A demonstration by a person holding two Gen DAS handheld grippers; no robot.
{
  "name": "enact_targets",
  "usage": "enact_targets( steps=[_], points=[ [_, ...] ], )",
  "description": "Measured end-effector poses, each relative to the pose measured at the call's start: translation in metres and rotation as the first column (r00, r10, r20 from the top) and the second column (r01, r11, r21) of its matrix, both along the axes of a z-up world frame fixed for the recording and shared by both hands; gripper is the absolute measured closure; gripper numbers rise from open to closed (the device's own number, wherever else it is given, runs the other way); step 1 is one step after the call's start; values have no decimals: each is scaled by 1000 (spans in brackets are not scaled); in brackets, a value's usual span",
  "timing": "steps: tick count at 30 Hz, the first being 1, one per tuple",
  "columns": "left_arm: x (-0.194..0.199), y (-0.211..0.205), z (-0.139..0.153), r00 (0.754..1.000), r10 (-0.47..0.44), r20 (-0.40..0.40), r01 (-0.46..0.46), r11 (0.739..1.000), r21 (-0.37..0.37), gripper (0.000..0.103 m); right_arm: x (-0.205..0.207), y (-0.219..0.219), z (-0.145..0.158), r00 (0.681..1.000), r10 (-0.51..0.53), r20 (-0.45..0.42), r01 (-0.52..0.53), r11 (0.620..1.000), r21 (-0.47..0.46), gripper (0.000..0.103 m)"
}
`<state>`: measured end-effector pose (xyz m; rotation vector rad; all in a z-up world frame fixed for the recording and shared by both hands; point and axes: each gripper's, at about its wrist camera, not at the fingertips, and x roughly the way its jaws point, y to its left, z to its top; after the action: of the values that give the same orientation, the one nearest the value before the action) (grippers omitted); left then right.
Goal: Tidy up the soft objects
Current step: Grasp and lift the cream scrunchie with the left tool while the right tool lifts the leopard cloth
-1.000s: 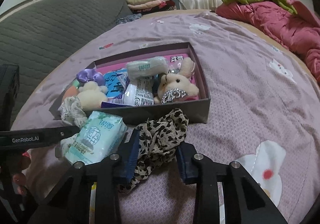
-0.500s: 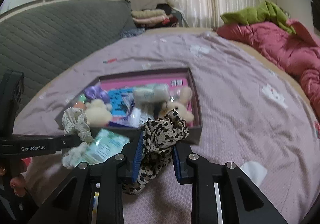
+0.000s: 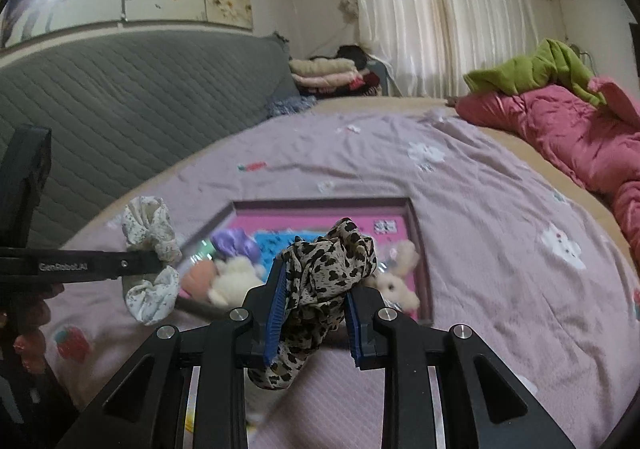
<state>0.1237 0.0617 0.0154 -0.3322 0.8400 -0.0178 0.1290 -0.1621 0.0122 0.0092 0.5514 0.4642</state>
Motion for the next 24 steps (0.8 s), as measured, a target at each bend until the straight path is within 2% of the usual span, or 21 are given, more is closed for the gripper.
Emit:
enact_targets(
  steps=[9, 24],
  points=[
    [9, 28, 3, 996, 87, 14, -88, 995, 42, 89, 16, 18, 7, 999, 33, 41, -34, 999, 36, 76],
    [32, 31, -11, 995, 99, -8, -97, 987, 130, 89, 48, 37, 1, 997, 66, 51, -69, 995, 72, 76]
  ],
)
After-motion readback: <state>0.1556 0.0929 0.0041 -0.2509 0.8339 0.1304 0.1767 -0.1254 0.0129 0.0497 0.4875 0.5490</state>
